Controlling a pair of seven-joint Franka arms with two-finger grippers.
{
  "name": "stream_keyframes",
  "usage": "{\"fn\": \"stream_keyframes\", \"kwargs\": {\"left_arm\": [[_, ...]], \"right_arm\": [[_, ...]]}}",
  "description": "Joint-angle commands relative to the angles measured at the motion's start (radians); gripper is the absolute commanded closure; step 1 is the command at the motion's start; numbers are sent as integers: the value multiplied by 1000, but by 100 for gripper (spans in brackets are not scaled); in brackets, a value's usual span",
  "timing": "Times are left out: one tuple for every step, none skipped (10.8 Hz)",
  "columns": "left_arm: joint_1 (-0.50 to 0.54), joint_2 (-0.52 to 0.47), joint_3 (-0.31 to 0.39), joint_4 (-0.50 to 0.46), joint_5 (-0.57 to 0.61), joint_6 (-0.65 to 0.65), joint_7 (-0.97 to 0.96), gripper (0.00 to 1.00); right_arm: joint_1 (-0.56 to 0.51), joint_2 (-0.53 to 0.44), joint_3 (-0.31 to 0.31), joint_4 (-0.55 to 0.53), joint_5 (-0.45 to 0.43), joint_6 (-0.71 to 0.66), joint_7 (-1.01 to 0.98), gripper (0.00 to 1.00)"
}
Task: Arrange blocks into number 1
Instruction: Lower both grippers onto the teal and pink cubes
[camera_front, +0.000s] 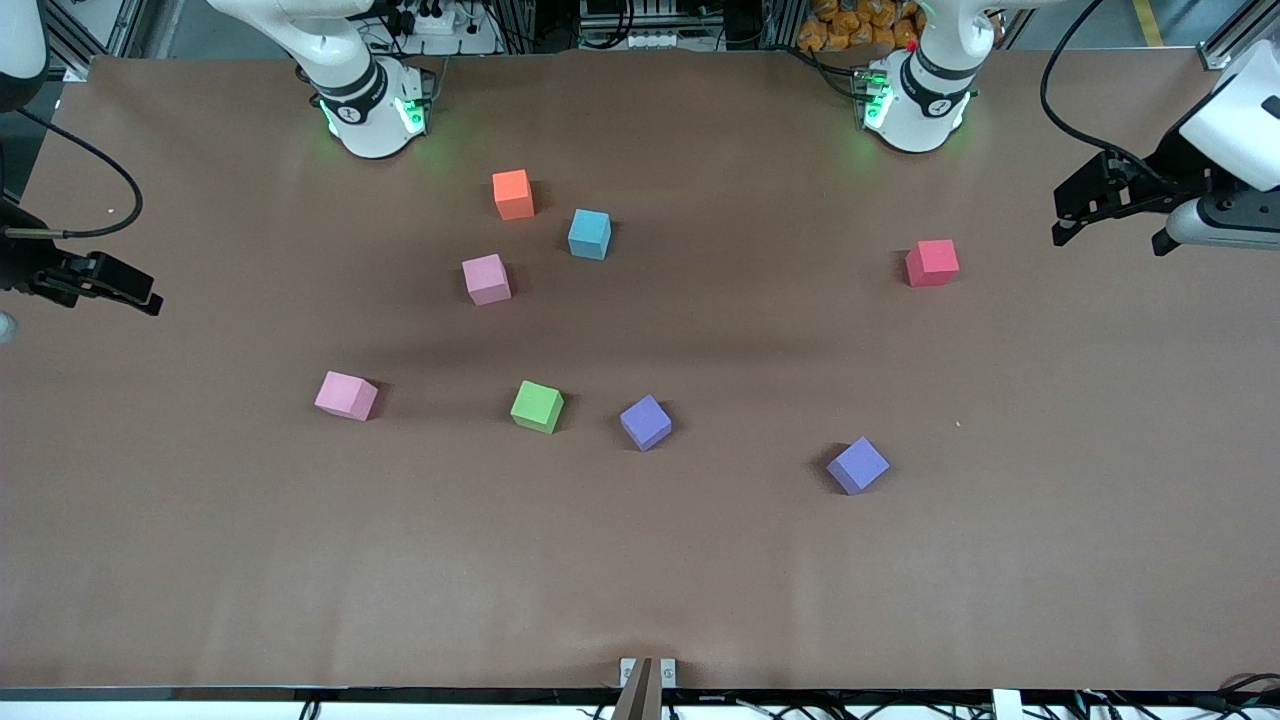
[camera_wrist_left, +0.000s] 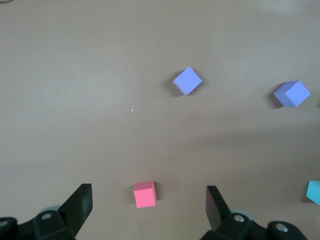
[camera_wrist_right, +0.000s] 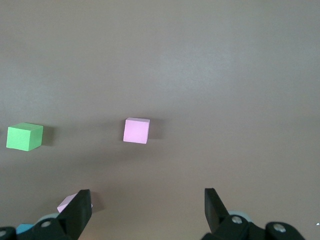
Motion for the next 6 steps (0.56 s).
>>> {"fn": "stream_keyframes", "kwargs": {"left_arm": [[5, -2, -5, 2, 28, -13, 27, 0], [4, 2, -5, 0, 28, -13, 24, 0], [-2, 11, -5, 2, 30, -13, 22, 0], [-6, 15, -6, 0, 30, -13, 19, 0], [-7, 18, -8, -6, 27, -13, 7, 0], [-12, 43, -9, -20, 25, -13, 10, 0]], "right_arm": [[-15, 12, 10, 25, -10, -15, -2, 0], [-12, 12, 8, 25, -10, -14, -1, 0], [-12, 11, 10, 25, -12, -15, -4, 0], [-15, 11, 8, 25, -10, -15, -7, 0], [-13, 9, 8, 27, -10, -18, -5, 0], [-13, 8, 10, 30, -9, -18, -5, 0]]}}
